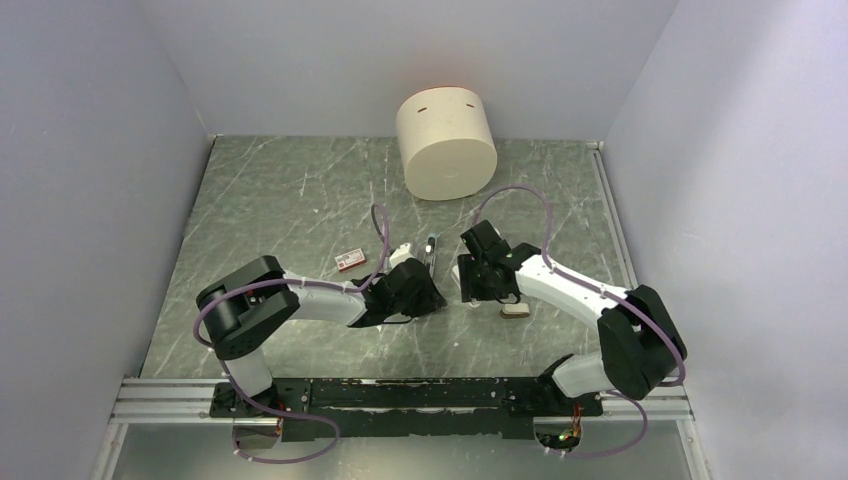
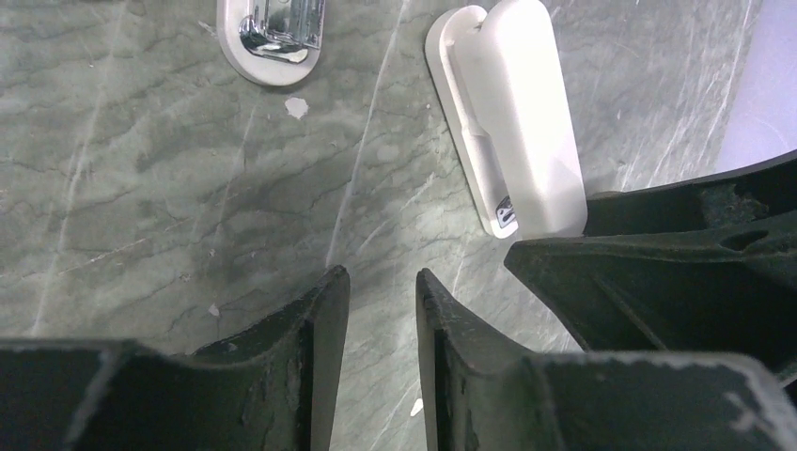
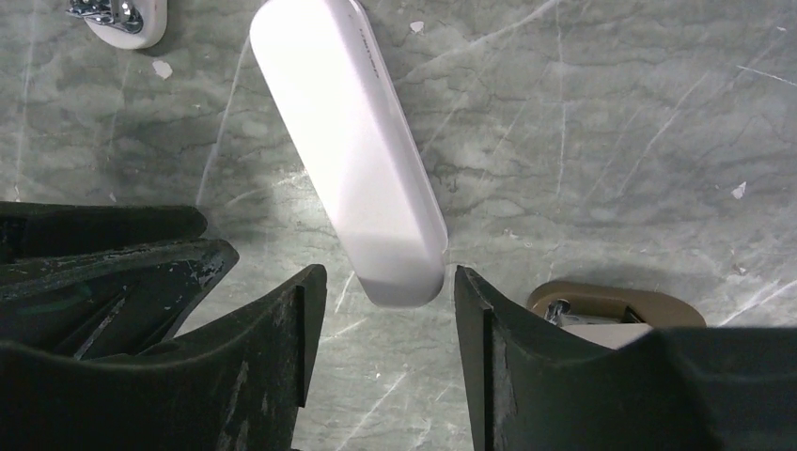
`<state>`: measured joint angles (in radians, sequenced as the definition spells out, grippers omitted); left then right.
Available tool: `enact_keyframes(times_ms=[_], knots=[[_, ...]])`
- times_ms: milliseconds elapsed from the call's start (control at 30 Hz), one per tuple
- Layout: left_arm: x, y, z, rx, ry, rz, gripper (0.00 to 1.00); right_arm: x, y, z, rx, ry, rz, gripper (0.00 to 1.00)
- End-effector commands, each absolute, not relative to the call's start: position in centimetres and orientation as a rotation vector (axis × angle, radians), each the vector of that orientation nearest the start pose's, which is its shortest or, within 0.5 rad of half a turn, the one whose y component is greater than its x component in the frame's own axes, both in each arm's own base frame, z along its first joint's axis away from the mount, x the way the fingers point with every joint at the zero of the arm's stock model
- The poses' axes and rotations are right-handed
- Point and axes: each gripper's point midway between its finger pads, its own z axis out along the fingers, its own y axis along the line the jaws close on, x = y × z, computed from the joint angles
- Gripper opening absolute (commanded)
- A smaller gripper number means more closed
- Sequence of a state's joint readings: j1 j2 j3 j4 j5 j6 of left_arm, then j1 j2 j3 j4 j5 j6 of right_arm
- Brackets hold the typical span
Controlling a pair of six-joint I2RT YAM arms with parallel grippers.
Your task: Load the staples into the stapler
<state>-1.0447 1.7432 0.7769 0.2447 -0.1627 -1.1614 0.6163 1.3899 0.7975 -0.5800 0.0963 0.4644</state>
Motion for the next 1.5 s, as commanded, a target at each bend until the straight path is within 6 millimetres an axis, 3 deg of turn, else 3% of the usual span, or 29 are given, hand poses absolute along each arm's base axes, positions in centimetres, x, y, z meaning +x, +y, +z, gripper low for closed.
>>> enact_keyframes(times_ms=[0, 200, 367, 433, 533, 733, 833, 1233, 1467], knots=[[21.2, -37.6, 3.4, -0.225, 2.423, -0.895, 0.40, 22.4, 16.4, 4.0, -0.220, 2.719, 0.197, 0.54], [21.0, -37.6, 3.3, -0.222, 2.425, -0.915, 0.52, 22.8, 16.8, 3.9, -0.238, 2.710, 0.179, 0.34], [20.7, -38.3, 3.4, -0.203, 2.413, -0.973, 0.59, 22.9, 17.7, 5.1, -0.181, 2.699, 0.243, 0.22], [20.5, -38.7, 3.3, -0.190, 2.406, -1.014, 0.64, 22.9, 18.0, 5.9, -0.139, 2.689, 0.274, 0.20], [20.2, -39.5, 3.5, -0.172, 2.391, -1.081, 0.64, 22.6, 18.3, 6.9, -0.101, 2.694, 0.309, 0.17], [20.3, -40.4, 3.3, -0.162, 2.376, -1.135, 0.50, 21.8, 19.0, 7.4, -0.052, 2.719, 0.382, 0.11], [20.2, -40.4, 3.5, -0.170, 2.351, -1.174, 0.48, 21.4, 19.5, 7.7, -0.051, 2.722, 0.440, 0.10], [19.3, -39.3, 4.7, -0.268, 2.258, -1.322, 0.48, 21.0, 19.8, 7.3, -0.008, 2.716, 0.484, 0.08], [19.4, -39.2, 5.6, -0.254, 2.232, -1.337, 0.57, 21.1, 20.2, 7.3, 0.007, 2.707, 0.519, 0.09]])
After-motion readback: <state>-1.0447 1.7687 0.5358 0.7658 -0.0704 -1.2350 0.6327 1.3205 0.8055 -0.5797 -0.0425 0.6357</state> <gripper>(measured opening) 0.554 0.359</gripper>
